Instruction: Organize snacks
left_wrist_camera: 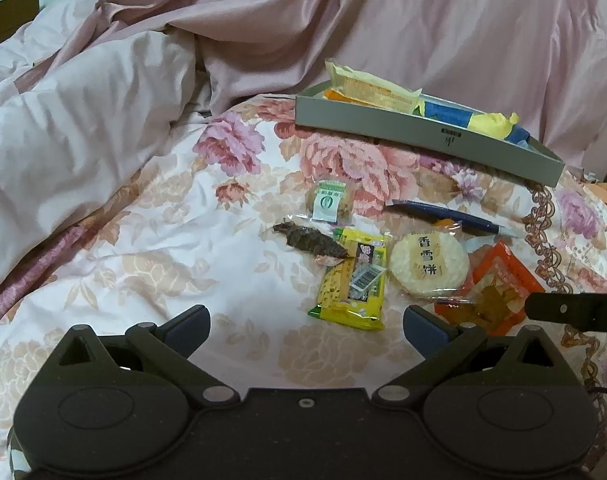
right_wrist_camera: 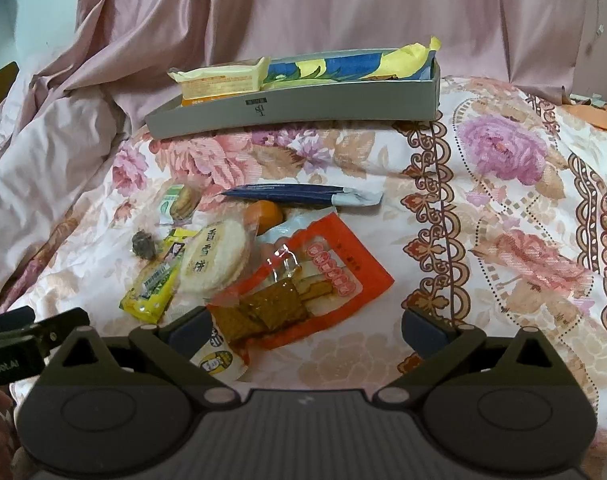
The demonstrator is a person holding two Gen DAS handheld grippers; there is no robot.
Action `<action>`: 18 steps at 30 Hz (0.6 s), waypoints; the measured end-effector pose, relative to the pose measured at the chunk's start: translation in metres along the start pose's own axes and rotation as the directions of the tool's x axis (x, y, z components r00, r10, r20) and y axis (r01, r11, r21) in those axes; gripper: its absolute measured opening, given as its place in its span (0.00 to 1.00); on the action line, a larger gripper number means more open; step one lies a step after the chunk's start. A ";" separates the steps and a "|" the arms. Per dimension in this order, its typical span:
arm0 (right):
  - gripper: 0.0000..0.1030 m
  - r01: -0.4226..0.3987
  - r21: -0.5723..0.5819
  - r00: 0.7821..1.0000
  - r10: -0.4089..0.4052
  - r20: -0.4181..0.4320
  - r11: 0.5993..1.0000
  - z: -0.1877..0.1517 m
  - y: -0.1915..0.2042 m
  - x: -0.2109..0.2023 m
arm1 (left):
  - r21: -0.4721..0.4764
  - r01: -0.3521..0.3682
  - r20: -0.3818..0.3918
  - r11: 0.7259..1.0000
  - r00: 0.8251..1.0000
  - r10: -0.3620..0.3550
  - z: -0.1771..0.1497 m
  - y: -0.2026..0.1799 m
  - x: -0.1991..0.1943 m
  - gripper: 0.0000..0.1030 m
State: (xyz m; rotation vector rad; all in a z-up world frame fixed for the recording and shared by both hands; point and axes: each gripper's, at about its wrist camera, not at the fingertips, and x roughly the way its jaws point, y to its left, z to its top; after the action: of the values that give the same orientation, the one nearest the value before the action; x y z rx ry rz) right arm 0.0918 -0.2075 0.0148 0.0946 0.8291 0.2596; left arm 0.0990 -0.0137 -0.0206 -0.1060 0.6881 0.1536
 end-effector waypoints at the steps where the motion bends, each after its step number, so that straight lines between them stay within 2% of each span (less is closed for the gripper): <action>1: 1.00 -0.004 0.003 1.000 0.004 -0.003 1.000 0.000 0.000 0.000 | 0.001 -0.001 -0.003 1.000 1.000 0.001 0.000 0.000 0.001 0.99; 18: 1.00 -0.039 0.099 0.995 0.048 -0.091 0.994 0.009 -0.015 0.019 | 0.055 0.002 -0.021 0.999 1.000 -0.001 0.016 -0.007 0.022 0.99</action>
State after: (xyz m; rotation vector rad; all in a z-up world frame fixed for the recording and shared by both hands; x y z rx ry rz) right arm 0.1132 -0.2164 0.0046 0.1929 0.9333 0.2665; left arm 0.1267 -0.0163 -0.0219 -0.0559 0.7123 0.1323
